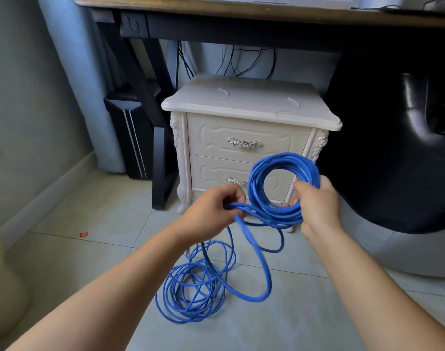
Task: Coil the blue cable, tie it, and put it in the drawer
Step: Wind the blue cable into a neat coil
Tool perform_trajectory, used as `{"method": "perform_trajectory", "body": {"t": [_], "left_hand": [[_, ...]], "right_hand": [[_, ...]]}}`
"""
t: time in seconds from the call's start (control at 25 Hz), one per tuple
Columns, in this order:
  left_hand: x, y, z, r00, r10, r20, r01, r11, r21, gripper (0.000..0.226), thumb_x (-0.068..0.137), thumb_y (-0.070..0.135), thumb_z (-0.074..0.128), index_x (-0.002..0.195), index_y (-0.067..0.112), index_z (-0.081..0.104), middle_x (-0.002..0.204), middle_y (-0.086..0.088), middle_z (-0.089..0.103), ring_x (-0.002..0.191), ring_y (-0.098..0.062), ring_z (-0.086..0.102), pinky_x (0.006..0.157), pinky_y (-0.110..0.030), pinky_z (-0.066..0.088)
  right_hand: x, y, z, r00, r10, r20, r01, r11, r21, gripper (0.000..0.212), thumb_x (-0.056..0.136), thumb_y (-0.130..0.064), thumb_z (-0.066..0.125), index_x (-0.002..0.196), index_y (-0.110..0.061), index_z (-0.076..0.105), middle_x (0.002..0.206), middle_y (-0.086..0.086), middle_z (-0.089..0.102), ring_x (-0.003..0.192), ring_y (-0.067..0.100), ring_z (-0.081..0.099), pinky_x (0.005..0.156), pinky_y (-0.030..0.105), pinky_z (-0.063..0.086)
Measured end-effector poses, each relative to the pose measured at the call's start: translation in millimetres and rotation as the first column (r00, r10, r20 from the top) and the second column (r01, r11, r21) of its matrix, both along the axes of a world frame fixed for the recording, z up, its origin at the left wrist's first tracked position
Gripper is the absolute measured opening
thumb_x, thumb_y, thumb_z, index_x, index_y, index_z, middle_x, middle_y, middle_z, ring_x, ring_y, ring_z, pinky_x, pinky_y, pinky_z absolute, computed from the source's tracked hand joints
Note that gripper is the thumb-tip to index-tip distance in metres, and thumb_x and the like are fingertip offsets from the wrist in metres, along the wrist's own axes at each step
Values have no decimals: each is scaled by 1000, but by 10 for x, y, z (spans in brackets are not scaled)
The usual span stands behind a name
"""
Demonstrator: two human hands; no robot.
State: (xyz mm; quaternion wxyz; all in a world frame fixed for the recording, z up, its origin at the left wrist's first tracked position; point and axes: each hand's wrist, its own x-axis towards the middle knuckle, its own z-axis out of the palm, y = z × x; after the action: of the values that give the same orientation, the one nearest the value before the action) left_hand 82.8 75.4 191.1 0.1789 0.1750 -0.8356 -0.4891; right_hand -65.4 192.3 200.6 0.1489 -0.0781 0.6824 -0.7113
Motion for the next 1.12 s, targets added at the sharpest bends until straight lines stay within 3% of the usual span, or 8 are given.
{"method": "perform_trajectory", "body": {"t": [0.08,0.2,0.36,0.44,0.6,0.84,0.96,1.12], "left_hand": [[-10,-44,-49,989,112,-100,-125,984,-129,17,78,10,79,80,18,64,85,6,55,79,-8,52,73,-19,46],[-18,-84,-87,920,327,-215,-389,823,-414,30,70,35,84,91,25,65,94,6,43,91,-15,42,72,-22,40],[-44,-5,32,869,428,-248,-483,623,-616,39,75,51,68,83,22,43,71,11,40,63,-20,39,52,-29,28],[-61,15,38,871,458,-178,-460,631,-625,46,78,49,72,69,23,34,56,8,34,56,-21,35,48,-27,22],[-87,-16,66,895,445,41,-371,790,-488,46,80,53,71,57,19,50,53,4,51,61,-21,51,54,-30,36],[-24,-78,165,976,185,115,-192,980,51,13,87,32,73,88,21,78,80,4,76,73,-5,68,77,-26,55],[-20,-23,150,997,78,17,-79,929,361,15,89,17,71,102,11,73,87,-1,74,77,-7,67,75,-19,55],[-4,-261,64,908,418,-12,-383,843,378,13,95,22,60,98,14,70,89,-5,67,77,-12,62,79,-29,52]], "right_hand": [[15,24,15,991,74,-113,-58,988,143,17,89,-1,47,86,-18,53,64,4,44,32,7,47,61,41,55],[14,38,28,962,185,-200,-113,939,326,19,85,-2,45,84,-19,53,68,5,49,37,12,54,56,37,53],[36,45,47,936,245,-252,-129,907,402,15,83,-1,46,94,-6,55,68,11,50,54,28,53,47,27,47],[69,62,47,928,299,-221,-176,877,447,18,84,-3,48,97,-11,59,69,8,52,53,26,54,45,27,50],[194,44,-53,902,429,56,-406,793,454,19,91,-8,51,92,-23,62,81,11,62,57,28,63,65,55,60],[205,49,-241,775,505,380,-606,765,218,26,89,4,47,109,-2,62,53,3,42,38,14,37,48,33,52],[215,37,-230,729,485,484,-584,809,70,18,89,7,45,89,-3,61,54,3,34,36,12,32,36,23,43],[166,28,-199,677,466,569,-488,864,-126,19,88,3,50,76,-8,60,51,-1,34,34,8,34,39,17,36]]}}
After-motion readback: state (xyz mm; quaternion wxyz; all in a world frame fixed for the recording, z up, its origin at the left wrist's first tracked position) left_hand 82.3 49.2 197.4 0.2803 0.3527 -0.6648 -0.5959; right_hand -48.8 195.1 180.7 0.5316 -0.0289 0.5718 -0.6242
